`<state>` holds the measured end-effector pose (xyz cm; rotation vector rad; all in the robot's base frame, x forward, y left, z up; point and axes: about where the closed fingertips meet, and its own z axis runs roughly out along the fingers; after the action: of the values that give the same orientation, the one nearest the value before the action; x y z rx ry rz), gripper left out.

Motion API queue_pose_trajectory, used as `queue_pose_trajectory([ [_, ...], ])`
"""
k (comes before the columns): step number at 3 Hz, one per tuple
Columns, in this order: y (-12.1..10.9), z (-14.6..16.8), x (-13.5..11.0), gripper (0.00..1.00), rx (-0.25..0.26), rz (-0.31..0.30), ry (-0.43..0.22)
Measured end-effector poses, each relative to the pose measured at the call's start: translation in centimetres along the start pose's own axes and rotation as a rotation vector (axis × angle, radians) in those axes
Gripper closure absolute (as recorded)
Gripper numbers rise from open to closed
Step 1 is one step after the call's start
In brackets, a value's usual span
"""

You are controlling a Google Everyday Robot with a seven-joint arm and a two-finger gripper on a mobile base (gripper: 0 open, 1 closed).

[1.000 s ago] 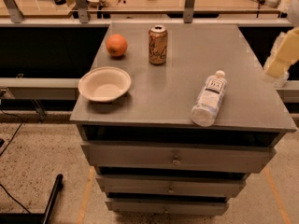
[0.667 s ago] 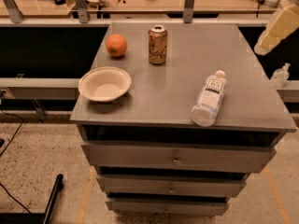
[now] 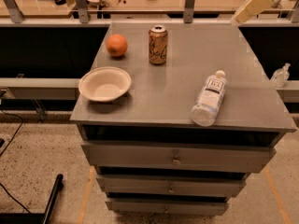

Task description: Move orange can near blue plastic bottle

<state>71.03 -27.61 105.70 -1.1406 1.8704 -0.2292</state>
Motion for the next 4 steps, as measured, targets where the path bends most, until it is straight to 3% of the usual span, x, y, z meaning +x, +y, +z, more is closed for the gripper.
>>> queue_pose_trajectory([
  [1, 0.0, 0.0, 0.0, 0.0, 0.0, 0.0, 0.0],
  [2, 2.0, 1.3, -1.4, 0.0, -0.089, 0.018, -0.055],
  [3, 5.8, 3.5, -5.1, 0.0, -0.218, 0.101, -0.17],
  [4, 8.8, 5.3, -7.7, 0.0, -0.271, 0.201, -0.22],
])
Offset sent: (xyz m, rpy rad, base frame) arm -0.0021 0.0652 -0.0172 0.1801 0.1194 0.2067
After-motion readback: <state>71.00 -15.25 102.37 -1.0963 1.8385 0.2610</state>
